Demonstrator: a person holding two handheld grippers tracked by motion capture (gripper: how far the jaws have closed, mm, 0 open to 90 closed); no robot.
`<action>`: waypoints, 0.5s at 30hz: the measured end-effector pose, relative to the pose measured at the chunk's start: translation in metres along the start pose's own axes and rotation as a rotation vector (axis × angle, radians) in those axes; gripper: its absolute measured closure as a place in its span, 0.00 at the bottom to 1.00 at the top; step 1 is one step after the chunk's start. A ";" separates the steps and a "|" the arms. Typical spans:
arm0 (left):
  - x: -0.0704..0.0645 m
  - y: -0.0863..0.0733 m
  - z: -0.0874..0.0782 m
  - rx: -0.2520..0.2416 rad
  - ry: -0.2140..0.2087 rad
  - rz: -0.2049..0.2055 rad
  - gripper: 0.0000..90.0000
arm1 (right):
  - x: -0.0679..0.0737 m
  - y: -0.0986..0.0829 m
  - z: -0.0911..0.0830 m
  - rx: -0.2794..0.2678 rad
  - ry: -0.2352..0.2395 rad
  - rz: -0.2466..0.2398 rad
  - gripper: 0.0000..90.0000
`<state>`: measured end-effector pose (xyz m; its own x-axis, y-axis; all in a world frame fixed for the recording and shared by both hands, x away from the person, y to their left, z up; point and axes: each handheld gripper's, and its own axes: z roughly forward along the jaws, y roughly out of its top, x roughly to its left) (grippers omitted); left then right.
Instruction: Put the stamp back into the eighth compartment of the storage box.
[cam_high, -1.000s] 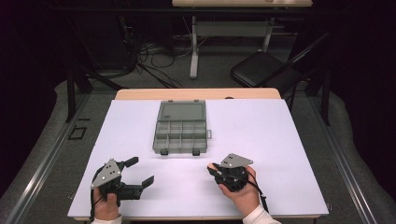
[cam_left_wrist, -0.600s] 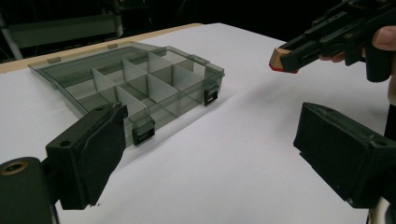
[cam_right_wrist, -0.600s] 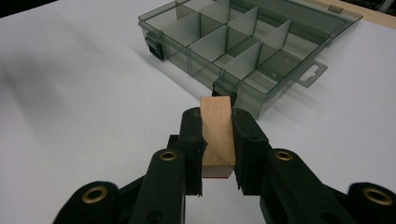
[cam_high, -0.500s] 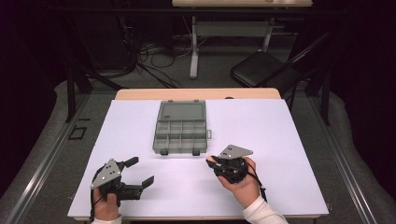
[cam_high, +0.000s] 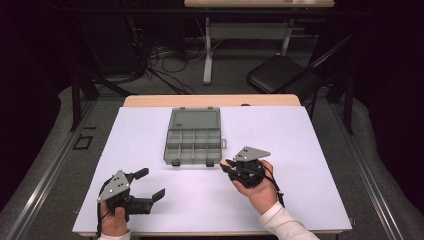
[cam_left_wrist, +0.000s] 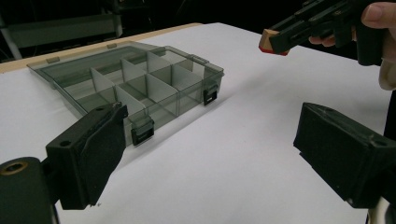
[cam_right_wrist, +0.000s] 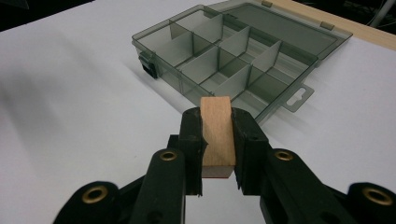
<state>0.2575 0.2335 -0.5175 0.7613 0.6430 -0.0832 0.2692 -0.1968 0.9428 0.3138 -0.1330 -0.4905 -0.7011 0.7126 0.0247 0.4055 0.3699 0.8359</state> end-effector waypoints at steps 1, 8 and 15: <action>0.000 0.000 0.000 0.000 0.000 0.000 0.10 | 0.000 0.000 0.000 0.000 0.000 0.000 0.84; 0.000 0.000 0.000 -0.001 -0.003 -0.001 0.10 | -0.004 0.011 0.004 0.006 -0.003 -0.011 0.84; 0.000 0.000 0.000 -0.001 -0.003 -0.001 0.10 | -0.008 0.020 0.012 0.016 -0.004 -0.015 0.84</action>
<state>0.2576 0.2335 -0.5176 0.7631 0.6407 -0.0853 0.2696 -0.1955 0.9429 0.3349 -0.1239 -0.4807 -0.7049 0.7092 0.0099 0.4044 0.3904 0.8271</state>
